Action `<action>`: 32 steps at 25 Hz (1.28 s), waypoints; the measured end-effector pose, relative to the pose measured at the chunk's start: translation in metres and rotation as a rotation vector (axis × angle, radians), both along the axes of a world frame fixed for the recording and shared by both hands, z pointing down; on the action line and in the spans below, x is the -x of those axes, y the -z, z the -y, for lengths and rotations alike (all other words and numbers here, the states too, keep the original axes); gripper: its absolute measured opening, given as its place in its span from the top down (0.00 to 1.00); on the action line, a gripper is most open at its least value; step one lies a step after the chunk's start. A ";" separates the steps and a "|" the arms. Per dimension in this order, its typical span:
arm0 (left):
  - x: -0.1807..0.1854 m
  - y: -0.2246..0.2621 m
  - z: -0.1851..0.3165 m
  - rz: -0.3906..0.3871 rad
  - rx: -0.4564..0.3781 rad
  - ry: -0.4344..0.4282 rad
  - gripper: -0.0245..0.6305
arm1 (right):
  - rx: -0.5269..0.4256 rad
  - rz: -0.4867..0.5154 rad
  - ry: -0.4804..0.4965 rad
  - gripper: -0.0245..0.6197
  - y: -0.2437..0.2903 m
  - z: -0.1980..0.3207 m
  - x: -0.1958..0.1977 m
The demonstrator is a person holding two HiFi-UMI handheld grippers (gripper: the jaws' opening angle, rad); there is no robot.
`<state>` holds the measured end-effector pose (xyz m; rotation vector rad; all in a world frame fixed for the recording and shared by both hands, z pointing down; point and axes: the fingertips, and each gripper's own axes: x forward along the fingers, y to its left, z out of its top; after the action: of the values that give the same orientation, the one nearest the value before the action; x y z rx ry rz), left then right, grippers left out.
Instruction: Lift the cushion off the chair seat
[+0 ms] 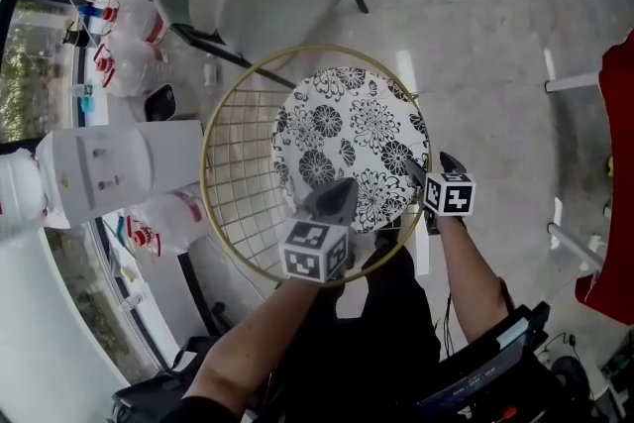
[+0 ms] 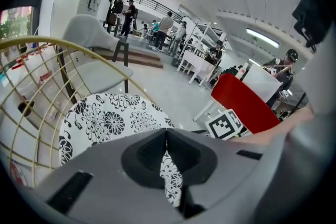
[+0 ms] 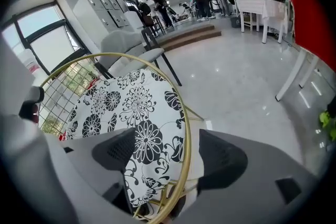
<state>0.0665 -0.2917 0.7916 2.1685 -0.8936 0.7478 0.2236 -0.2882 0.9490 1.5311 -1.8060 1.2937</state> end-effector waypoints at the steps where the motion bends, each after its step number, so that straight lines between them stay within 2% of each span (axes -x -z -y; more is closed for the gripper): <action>1: -0.002 -0.005 -0.003 -0.007 0.012 -0.006 0.95 | 0.008 -0.005 0.001 0.39 -0.006 0.000 -0.001; 5: -0.008 -0.016 -0.012 -0.029 0.025 -0.044 0.95 | 0.041 -0.019 0.013 0.38 -0.032 0.000 -0.001; 15: 0.017 -0.031 -0.009 0.023 0.041 0.010 0.95 | 0.099 0.003 0.021 0.38 -0.065 0.002 0.008; 21: 0.018 -0.017 -0.010 0.009 -0.011 -0.004 0.95 | 0.126 0.021 0.002 0.38 -0.067 -0.004 0.006; 26: 0.014 -0.009 -0.018 -0.005 -0.007 -0.037 0.95 | 0.136 0.032 -0.039 0.49 -0.066 -0.019 -0.001; 30: 0.010 0.000 -0.021 -0.006 -0.022 -0.064 0.95 | 0.145 0.021 -0.060 0.50 -0.062 -0.029 -0.012; 32: 0.007 0.005 -0.024 -0.009 -0.025 -0.080 0.95 | 0.146 0.030 -0.080 0.54 -0.060 -0.033 -0.016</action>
<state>0.0593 -0.2678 0.7869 2.2394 -0.8198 0.7682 0.2392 -0.2552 1.0091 1.5256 -1.6435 1.4599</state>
